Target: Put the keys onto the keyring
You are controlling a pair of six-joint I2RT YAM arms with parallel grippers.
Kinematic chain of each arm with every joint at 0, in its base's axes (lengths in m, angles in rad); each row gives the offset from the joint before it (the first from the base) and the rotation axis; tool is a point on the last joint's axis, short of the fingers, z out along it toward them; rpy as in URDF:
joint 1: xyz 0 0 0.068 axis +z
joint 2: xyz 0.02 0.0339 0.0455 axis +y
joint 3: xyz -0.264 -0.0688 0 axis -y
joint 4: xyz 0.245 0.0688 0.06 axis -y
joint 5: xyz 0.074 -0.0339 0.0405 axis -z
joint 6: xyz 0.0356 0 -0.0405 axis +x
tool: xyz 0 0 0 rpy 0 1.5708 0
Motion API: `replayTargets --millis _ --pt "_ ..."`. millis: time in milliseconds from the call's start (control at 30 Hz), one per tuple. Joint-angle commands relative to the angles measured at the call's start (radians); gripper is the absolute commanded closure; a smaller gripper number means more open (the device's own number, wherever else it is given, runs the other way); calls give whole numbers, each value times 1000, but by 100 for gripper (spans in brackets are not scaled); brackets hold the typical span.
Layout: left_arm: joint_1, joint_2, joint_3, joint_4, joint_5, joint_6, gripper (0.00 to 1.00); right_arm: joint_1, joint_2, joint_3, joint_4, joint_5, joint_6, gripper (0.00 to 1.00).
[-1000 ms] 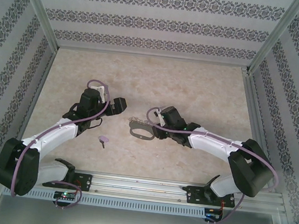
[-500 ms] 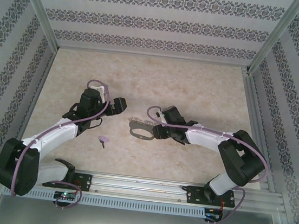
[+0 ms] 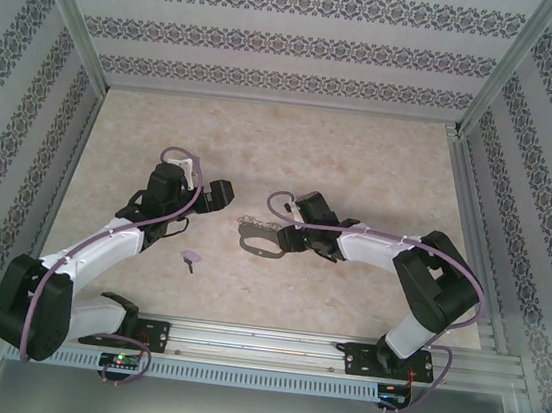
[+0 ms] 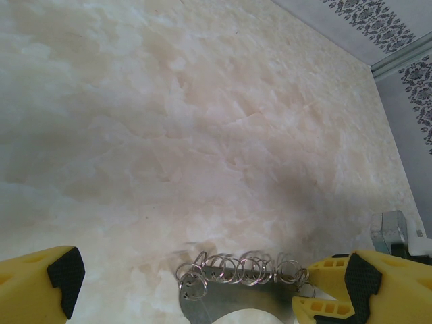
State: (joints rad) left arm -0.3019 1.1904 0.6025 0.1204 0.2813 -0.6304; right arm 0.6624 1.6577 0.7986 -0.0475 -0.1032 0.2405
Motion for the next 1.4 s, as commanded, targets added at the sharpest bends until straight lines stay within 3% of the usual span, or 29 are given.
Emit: replayTargets --millis 0,433,700,1067,1367 --pt "-13 -3 15 48 6 -4 0 -11 -6 -5 23 -33 21 53" --pt "-13 5 24 47 8 -4 0 6 -118 -102 56 -123 94 60" --pt "-13 5 27 33 11 4 0 -14 -161 -93 39 -33 164 52" --pt "-14 -1 34 24 11 3 0 -47 -27 1 56 -30 120 48" --pt "-13 -5 38 18 6 6 0 -61 74 52 71 -97 84 51"
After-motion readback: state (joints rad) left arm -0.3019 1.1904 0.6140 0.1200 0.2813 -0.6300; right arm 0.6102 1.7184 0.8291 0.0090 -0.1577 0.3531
